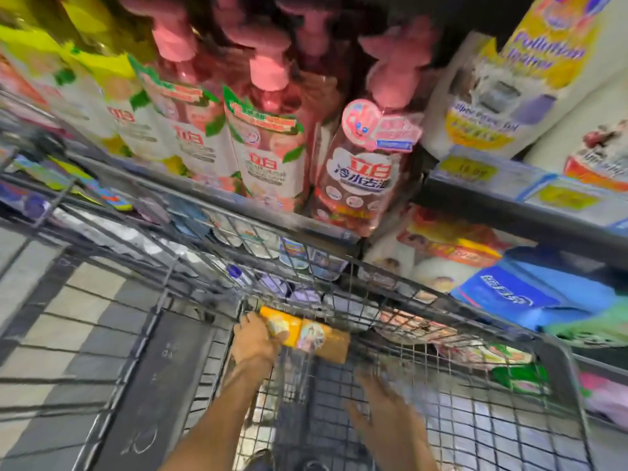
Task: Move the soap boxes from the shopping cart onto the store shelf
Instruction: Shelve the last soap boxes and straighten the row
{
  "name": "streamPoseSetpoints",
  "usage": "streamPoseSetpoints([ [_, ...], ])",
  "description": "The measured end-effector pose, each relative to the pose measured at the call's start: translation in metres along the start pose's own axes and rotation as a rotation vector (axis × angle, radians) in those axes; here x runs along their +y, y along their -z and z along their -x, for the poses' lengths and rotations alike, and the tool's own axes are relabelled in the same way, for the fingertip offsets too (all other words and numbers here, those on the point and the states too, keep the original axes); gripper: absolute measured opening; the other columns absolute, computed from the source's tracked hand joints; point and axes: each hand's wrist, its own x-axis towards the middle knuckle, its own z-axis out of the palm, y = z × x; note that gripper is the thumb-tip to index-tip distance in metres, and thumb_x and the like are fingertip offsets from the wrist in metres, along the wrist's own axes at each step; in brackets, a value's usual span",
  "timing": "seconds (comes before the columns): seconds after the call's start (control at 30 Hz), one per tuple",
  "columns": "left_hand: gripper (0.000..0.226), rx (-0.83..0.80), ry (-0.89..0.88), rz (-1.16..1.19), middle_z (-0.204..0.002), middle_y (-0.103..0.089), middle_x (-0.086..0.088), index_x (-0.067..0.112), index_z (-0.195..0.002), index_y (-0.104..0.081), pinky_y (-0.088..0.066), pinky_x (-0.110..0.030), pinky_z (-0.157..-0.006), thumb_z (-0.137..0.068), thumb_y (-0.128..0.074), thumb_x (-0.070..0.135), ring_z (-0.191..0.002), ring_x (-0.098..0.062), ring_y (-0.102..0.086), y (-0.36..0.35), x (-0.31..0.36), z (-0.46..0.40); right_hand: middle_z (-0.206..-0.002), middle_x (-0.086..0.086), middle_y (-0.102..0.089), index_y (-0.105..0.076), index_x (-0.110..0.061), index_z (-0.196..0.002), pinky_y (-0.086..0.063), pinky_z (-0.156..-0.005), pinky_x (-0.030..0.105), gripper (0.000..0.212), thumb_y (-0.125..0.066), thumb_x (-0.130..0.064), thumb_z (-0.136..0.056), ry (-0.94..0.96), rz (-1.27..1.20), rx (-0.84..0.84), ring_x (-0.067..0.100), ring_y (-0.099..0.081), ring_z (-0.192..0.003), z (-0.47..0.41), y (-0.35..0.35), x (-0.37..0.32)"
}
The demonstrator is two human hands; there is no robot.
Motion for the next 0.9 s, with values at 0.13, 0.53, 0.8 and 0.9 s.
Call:
streamPoseSetpoints([
  [0.13,0.087,0.039,0.026,0.170,-0.116,-0.066,-0.017,0.000,-0.135,-0.036,-0.052,-0.042,-0.088,-0.075,-0.085,0.040,-0.108,-0.038,-0.063,-0.005,-0.003,0.002,-0.144,-0.013,-0.050,-0.042,-0.039,-0.144,-0.050,-0.092,0.026,0.103,-0.004,-0.095,-0.066,-0.039,-0.078,-0.039,0.009,-0.065,-0.109,0.004,-0.001,0.002],
  [0.53,0.034,-0.003,0.031,0.513,-0.085,-0.075,0.004,0.019,-0.096,-0.069,-0.053,-0.034,-0.075,-0.070,-0.091,0.021,-0.084,-0.019,-0.073,0.041,-0.051,0.083,-0.076,-0.012,-0.059,-0.054,-0.024,-0.084,-0.048,-0.061,0.026,0.039,-0.042,-0.059,-0.097,-0.367,-0.433,-0.018,0.006,-0.057,-0.065,-0.050,-0.005,-0.013],
  [0.8,0.041,-0.090,0.092,0.632,-0.093,-0.075,0.000,0.016,-0.097,-0.069,-0.043,-0.019,-0.069,-0.065,-0.094,0.017,-0.086,-0.013,-0.069,0.050,-0.057,0.099,-0.132,0.011,-0.051,-0.040,-0.007,-0.136,-0.049,-0.077,0.034,0.079,-0.052,-0.068,-0.088,-0.496,-0.438,0.146,0.027,-0.059,-0.112,-0.093,-0.047,-0.032],
  [0.9,0.036,-0.102,0.070,0.658,-0.090,-0.076,0.002,0.018,-0.093,-0.067,-0.048,-0.020,-0.073,-0.067,-0.092,0.011,-0.088,-0.014,-0.069,0.049,-0.054,0.101,-0.123,0.008,-0.056,-0.046,-0.008,-0.127,-0.049,-0.080,0.035,0.064,-0.064,-0.055,-0.087,-0.489,-0.545,0.202,0.027,-0.059,-0.107,-0.100,-0.058,-0.028],
])
